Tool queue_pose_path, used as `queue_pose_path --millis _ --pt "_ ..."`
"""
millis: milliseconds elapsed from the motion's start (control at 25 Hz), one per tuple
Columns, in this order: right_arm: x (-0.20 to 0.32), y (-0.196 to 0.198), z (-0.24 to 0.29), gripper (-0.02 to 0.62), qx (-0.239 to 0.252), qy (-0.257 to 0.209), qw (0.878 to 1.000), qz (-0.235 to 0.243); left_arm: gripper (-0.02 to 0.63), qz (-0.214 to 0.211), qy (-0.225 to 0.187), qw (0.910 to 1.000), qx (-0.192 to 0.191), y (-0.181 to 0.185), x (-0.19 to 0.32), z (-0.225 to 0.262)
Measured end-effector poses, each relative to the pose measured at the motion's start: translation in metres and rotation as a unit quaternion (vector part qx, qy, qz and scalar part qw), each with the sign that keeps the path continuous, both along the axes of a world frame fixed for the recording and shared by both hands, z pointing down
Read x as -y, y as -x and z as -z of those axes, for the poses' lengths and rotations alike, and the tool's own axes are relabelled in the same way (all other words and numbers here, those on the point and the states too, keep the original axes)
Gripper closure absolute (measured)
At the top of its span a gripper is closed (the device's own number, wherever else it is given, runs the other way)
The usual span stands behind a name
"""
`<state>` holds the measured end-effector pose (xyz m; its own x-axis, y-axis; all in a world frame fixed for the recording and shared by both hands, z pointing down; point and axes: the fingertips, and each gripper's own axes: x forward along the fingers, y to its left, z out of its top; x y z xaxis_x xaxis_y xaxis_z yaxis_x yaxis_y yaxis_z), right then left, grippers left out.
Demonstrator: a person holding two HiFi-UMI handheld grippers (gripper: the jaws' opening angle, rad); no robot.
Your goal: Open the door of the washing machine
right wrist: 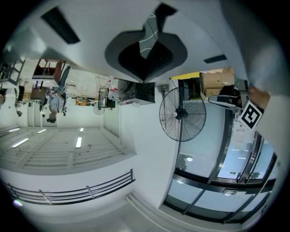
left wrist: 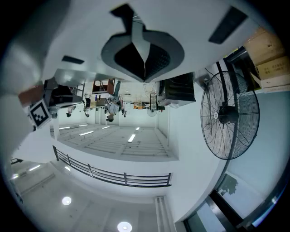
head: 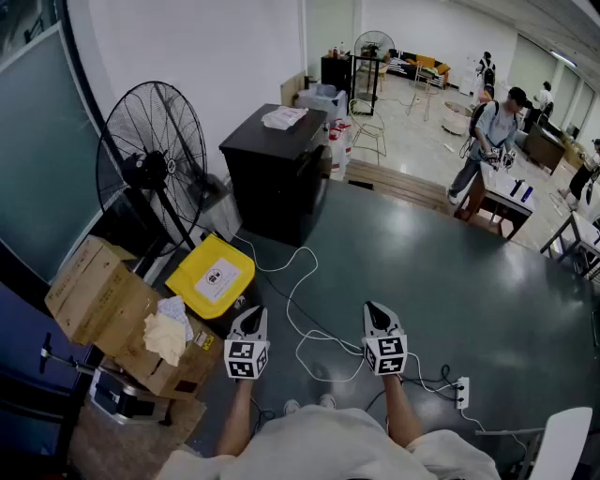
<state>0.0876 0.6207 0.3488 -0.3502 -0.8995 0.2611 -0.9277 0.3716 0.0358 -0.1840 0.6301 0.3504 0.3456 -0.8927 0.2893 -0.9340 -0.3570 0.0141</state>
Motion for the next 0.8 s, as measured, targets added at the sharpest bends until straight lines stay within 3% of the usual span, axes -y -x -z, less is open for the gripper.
queue_pose_path --millis 800 --pt "0.03 -0.036 -0.01 0.597 -0.005 0.0 1.0 0.028 0.597 0.016 0.013 0.9998 0.004 -0.044 0.011 -0.017"
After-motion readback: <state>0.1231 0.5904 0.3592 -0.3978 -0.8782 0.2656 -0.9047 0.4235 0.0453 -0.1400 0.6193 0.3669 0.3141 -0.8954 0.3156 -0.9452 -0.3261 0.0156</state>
